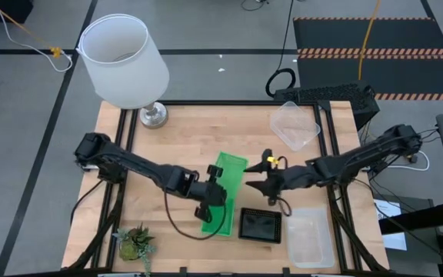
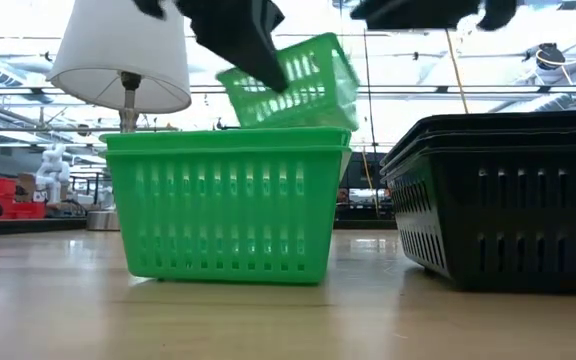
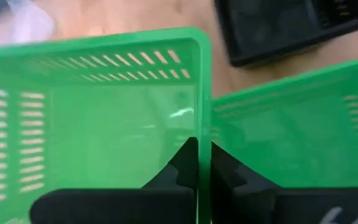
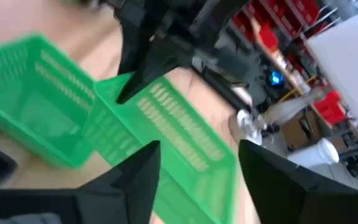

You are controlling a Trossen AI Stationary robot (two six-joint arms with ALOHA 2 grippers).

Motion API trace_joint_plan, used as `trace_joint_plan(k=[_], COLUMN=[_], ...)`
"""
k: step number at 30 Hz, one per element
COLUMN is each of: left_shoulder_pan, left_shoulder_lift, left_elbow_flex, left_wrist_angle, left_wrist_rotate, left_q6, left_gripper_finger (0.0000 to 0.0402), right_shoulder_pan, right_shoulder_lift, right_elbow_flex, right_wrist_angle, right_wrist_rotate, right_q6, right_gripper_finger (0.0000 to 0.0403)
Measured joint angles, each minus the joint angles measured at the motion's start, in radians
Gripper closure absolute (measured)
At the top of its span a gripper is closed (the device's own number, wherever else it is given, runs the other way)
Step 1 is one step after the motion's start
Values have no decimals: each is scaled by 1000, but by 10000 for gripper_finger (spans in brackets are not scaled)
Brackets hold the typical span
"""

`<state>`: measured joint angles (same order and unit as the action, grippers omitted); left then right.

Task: Stack baskets by color
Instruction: Stack the top green bin on top of the bottom stacked green bins

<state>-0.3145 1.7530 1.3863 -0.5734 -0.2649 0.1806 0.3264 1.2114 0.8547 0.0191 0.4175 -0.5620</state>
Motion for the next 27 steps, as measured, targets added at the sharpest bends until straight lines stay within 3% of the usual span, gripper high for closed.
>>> trace_joint_plan(k=[5, 10, 15, 19, 27], left_shoulder_pan=[-80, -201, -310, -371, -404], left_shoulder_lift=[-9, -8, 0, 41, 145], left_elbow_flex=[34, 80, 82, 83, 82], left_wrist_angle=[24, 33, 28, 38, 144], left_wrist_rotate=[-5, -15, -105, -128, -133], left_q6=[-169, -289, -460, -578, -597], left_gripper_finger=[394, 391, 396, 391, 394], right_shoulder_pan=[63, 132, 202, 241, 265], right_shoulder_lift=[-108, -219, -294, -321, -320], right_elbow_flex=[0, 0, 0, 0, 0], right_wrist_angle=[-19, -144, -258, -278, -278], right_wrist_rotate=[34, 237, 373, 394, 394], right_q6=[51, 176, 264, 297, 319], right_gripper_finger=[165, 167, 175, 176, 177])
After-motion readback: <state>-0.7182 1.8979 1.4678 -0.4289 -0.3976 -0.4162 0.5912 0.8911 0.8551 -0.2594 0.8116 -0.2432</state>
